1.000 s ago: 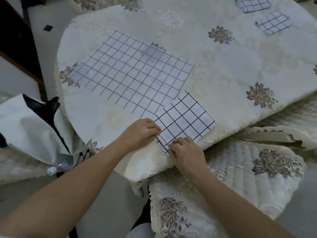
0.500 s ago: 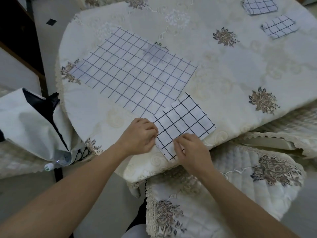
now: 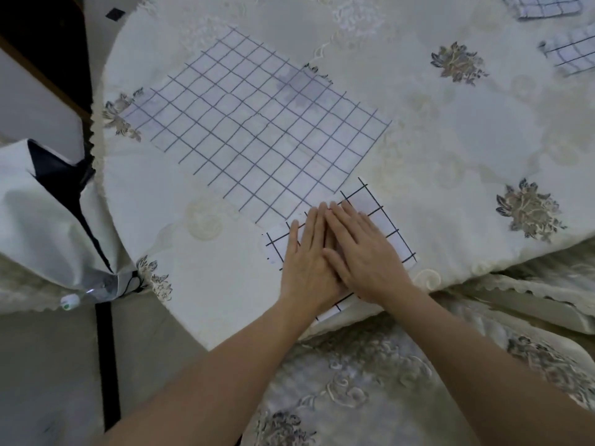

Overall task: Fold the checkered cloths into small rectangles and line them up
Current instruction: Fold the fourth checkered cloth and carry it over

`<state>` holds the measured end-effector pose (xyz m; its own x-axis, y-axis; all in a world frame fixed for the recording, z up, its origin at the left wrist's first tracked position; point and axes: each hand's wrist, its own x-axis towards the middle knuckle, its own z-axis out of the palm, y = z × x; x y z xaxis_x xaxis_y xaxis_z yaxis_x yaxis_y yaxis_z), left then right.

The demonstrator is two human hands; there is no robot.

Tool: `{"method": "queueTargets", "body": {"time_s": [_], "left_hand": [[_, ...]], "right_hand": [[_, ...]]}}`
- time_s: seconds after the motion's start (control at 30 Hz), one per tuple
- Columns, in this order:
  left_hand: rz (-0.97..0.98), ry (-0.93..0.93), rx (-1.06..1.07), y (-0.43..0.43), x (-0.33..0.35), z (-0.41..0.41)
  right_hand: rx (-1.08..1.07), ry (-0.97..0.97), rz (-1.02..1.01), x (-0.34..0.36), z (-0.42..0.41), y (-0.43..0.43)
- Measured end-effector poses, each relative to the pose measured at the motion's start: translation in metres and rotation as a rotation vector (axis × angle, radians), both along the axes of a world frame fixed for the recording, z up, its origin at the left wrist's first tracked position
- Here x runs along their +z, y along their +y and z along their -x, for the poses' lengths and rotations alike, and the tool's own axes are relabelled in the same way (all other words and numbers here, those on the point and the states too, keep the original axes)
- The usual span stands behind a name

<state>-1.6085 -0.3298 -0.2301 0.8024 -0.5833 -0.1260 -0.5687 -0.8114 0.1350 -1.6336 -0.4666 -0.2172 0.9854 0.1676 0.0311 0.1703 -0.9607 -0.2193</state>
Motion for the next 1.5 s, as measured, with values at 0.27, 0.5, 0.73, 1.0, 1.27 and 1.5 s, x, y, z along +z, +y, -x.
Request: {"method": "queueTargets", "body": {"time_s": [0.27, 0.5, 0.73, 1.0, 1.27, 1.5], "left_hand": [[-0.048, 0.040, 0.078, 0.000, -0.004, 0.000], [-0.053, 0.051, 0.114, 0.002, 0.001, 0.002], [-0.037, 0.047, 0.019, 0.012, 0.009, 0.028], [-0.038, 0.059, 0.034, 0.016, 0.001, 0.034], [-0.007, 0.055, 0.059, 0.019, 0.011, 0.025], [0.031, -0.027, 0.067, 0.017, 0.007, -0.006]], "right_hand": [[0.025, 0.142, 0.165, -0.017, -0.027, -0.057], [-0.159, 0.181, 0.165, -0.018, -0.038, -0.086], [-0.236, -0.015, -0.080, 0.000, -0.015, -0.071], [0.046, 0.059, 0.134, -0.015, 0.017, -0.035], [-0.059, 0.172, 0.247, -0.014, 0.012, -0.065], [-0.069, 0.201, 0.221, -0.013, 0.011, -0.064]]}}
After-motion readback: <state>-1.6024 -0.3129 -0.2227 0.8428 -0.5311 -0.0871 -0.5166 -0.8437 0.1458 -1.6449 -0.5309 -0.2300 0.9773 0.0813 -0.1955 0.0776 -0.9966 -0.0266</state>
